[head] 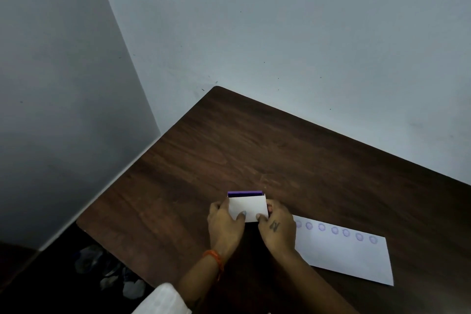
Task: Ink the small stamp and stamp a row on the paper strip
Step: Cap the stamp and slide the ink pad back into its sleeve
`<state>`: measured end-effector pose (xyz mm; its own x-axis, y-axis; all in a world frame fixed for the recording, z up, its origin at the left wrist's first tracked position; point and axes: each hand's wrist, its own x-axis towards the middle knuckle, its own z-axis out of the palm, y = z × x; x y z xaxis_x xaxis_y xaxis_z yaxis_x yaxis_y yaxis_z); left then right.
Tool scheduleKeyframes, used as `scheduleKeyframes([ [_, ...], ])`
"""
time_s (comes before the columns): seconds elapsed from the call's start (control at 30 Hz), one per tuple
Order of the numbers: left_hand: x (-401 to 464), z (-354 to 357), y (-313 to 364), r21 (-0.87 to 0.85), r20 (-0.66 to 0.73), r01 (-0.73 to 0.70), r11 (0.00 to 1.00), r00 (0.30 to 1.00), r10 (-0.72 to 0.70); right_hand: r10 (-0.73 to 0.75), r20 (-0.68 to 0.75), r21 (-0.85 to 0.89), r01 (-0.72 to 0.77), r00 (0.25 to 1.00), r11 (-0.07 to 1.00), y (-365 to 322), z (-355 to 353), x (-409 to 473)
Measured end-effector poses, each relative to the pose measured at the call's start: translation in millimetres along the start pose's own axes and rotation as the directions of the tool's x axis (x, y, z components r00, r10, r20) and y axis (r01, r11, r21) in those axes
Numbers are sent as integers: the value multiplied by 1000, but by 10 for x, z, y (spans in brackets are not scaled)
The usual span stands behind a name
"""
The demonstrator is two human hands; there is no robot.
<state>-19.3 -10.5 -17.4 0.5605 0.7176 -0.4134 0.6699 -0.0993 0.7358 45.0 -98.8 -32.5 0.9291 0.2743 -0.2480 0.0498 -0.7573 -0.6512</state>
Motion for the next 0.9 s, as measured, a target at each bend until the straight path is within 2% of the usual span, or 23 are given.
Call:
scheduleKeyframes([
  [0.57,124,93,-156,71,1,-23,997,1000,23,41,33,-24,-40,999,999,58,105,45],
  [0.9,214,96,-190,23,-56,-29,999,998,30,-21,34,-25,22,999,999,113,94,76],
])
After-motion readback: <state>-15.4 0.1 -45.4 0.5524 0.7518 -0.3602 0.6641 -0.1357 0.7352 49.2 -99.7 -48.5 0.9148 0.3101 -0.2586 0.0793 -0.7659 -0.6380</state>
